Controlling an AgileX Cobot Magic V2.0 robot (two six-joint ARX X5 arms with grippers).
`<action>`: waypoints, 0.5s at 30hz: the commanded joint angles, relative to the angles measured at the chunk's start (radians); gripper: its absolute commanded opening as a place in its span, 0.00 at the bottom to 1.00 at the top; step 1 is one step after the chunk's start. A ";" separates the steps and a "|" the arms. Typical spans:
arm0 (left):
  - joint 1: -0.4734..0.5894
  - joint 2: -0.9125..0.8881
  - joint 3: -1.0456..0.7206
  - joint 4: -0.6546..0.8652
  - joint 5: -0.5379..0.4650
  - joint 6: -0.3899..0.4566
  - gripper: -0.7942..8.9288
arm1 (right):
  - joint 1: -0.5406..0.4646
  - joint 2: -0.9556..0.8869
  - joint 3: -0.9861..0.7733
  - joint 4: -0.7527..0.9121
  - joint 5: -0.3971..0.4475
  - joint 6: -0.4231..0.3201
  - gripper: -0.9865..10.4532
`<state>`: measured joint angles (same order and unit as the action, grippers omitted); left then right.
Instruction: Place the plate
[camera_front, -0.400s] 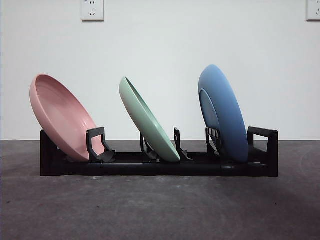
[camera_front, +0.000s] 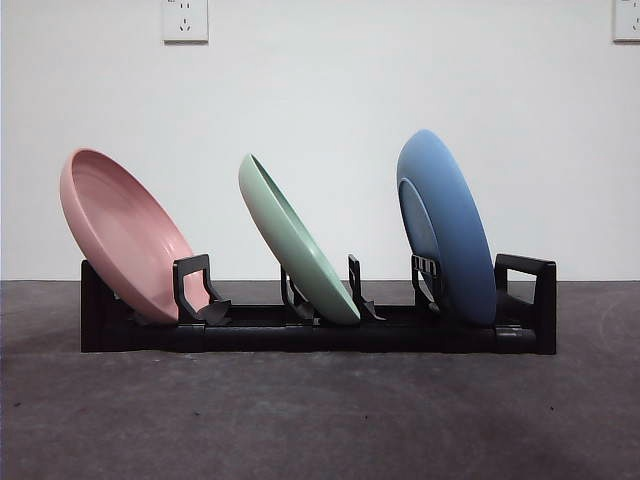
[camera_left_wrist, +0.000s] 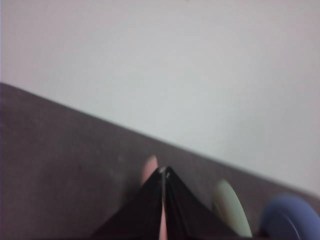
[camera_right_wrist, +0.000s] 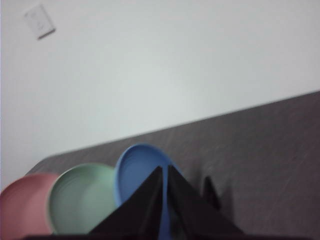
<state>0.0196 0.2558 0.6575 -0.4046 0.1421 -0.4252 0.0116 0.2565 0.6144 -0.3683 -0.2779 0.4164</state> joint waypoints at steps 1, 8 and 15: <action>0.002 0.079 0.105 -0.087 0.053 0.051 0.09 | -0.001 0.092 0.106 -0.107 -0.044 -0.031 0.10; -0.001 0.317 0.323 -0.425 0.151 0.092 0.09 | 0.005 0.334 0.315 -0.387 -0.163 -0.142 0.10; -0.011 0.516 0.464 -0.686 0.155 0.142 0.09 | 0.049 0.508 0.423 -0.567 -0.167 -0.211 0.11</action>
<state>0.0105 0.7593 1.0950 -1.0878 0.2913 -0.3214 0.0540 0.7464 1.0176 -0.9325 -0.4427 0.2409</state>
